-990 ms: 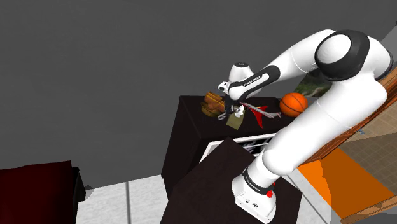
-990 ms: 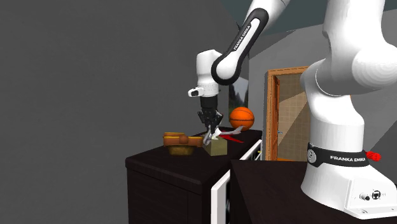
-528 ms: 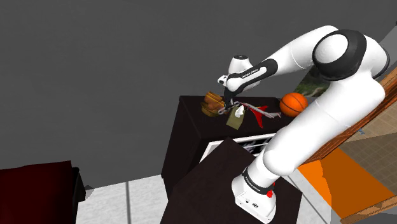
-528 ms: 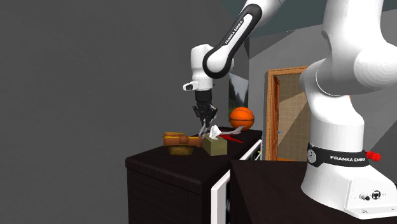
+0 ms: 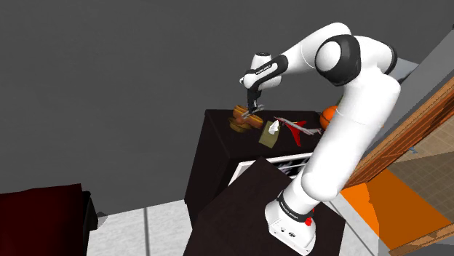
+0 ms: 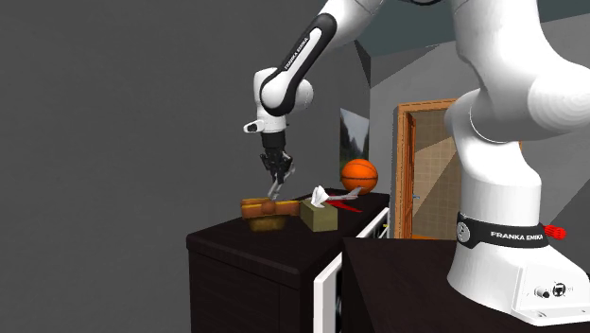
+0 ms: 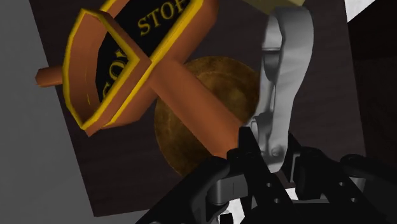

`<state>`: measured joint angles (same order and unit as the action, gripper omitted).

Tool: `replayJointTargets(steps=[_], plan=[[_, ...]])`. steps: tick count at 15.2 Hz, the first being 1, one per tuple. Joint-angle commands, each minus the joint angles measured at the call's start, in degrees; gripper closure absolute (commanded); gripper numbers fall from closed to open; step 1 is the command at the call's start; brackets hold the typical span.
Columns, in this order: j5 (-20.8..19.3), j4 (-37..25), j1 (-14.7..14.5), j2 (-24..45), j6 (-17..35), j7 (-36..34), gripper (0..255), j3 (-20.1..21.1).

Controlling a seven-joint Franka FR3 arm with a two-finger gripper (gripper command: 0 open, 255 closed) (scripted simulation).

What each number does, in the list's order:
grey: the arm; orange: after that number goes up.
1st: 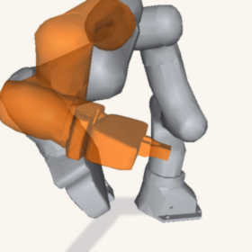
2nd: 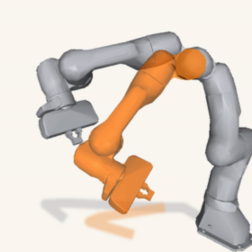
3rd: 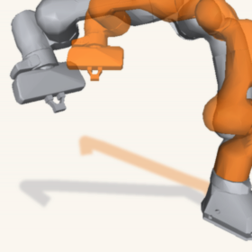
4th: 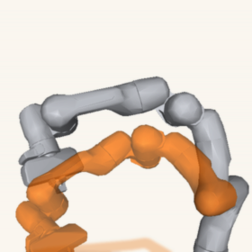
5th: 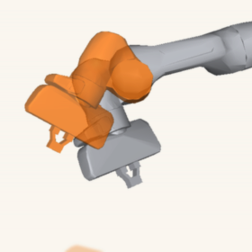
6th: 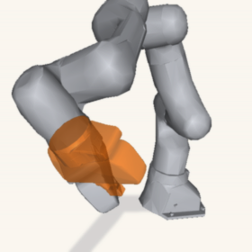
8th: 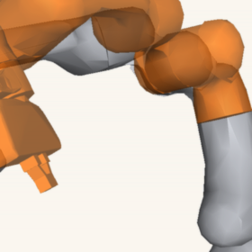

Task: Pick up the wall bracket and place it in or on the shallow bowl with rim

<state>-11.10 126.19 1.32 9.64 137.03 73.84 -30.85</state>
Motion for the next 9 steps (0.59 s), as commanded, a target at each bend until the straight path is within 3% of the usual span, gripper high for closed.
replayJointTargets(steps=[1, 2, 9], plan=[[3.6, -5.7, 1.0, 4.7, -1.3, 2.5, 255, 0.8], [4.8, -8.3, 1.5, 6.6, -2.1, 3.2, 255, 1.2], [6.5, -7.1, 2.5, 10.3, 2.5, 3.6, 255, 2.3]])
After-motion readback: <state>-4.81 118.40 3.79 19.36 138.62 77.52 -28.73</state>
